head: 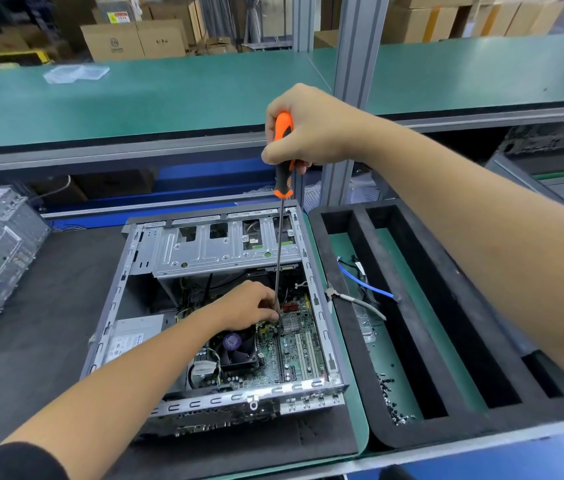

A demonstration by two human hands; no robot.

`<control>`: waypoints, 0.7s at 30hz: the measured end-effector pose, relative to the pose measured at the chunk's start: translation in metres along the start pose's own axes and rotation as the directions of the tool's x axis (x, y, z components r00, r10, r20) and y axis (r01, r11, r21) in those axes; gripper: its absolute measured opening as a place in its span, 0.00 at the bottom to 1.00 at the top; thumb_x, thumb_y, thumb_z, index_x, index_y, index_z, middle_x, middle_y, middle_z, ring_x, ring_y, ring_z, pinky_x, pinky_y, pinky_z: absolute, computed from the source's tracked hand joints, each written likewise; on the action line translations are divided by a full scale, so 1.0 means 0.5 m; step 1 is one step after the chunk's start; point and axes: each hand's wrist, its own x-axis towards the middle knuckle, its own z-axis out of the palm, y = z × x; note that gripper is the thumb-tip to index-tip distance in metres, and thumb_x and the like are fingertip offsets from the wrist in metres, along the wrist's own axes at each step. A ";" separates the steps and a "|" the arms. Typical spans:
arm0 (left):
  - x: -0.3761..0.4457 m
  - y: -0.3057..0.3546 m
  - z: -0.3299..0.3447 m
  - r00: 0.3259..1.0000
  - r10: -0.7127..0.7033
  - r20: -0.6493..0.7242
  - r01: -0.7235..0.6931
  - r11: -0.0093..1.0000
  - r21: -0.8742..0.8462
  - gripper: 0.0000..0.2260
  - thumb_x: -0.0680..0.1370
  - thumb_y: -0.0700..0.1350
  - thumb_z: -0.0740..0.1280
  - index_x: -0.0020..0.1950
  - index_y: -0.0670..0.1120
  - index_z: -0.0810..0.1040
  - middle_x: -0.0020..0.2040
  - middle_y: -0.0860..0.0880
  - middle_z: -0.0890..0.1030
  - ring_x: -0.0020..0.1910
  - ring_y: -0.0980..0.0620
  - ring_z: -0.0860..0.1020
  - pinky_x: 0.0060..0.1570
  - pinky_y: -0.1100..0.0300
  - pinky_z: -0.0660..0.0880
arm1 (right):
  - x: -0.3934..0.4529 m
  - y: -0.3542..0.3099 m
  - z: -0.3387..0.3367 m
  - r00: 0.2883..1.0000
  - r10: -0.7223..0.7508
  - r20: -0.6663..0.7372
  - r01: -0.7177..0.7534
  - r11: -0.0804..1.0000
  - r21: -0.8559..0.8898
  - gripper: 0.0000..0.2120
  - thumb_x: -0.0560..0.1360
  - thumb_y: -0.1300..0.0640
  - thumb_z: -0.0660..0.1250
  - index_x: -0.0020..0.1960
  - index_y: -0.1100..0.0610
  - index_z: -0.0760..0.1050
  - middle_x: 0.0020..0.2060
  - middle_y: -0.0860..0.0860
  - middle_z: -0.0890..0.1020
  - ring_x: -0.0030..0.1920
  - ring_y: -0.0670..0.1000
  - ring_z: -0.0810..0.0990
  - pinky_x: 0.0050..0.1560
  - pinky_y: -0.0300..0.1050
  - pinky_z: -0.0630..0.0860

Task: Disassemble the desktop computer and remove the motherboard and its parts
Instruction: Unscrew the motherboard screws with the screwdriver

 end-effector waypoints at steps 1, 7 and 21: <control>-0.001 0.001 0.000 1.000 0.000 0.007 0.000 1.000 0.007 0.04 0.77 0.47 0.70 0.47 0.47 0.81 0.45 0.54 0.82 0.44 0.56 0.79 0.47 0.60 0.74 | -0.001 0.000 -0.001 1.000 0.000 -0.001 0.000 1.000 0.005 0.11 0.68 0.59 0.71 0.45 0.67 0.76 0.30 0.55 0.80 0.26 0.50 0.81 0.26 0.38 0.75; 0.000 0.002 0.005 0.996 -0.031 0.086 0.026 0.998 0.056 0.07 0.80 0.43 0.64 0.43 0.52 0.72 0.42 0.52 0.78 0.39 0.53 0.74 0.44 0.57 0.72 | -0.006 0.001 -0.013 1.000 -0.006 -0.016 0.007 1.000 0.030 0.08 0.69 0.60 0.71 0.43 0.64 0.76 0.30 0.54 0.79 0.24 0.49 0.80 0.25 0.36 0.73; 0.020 0.119 -0.145 0.992 0.126 -0.001 -0.126 0.992 -0.011 0.03 0.78 0.44 0.68 0.44 0.51 0.80 0.42 0.57 0.81 0.39 0.66 0.77 0.42 0.73 0.71 | -0.006 -0.015 -0.074 0.988 -0.058 -0.142 0.049 0.997 -0.061 0.09 0.68 0.58 0.68 0.43 0.63 0.75 0.29 0.51 0.73 0.26 0.49 0.73 0.26 0.37 0.73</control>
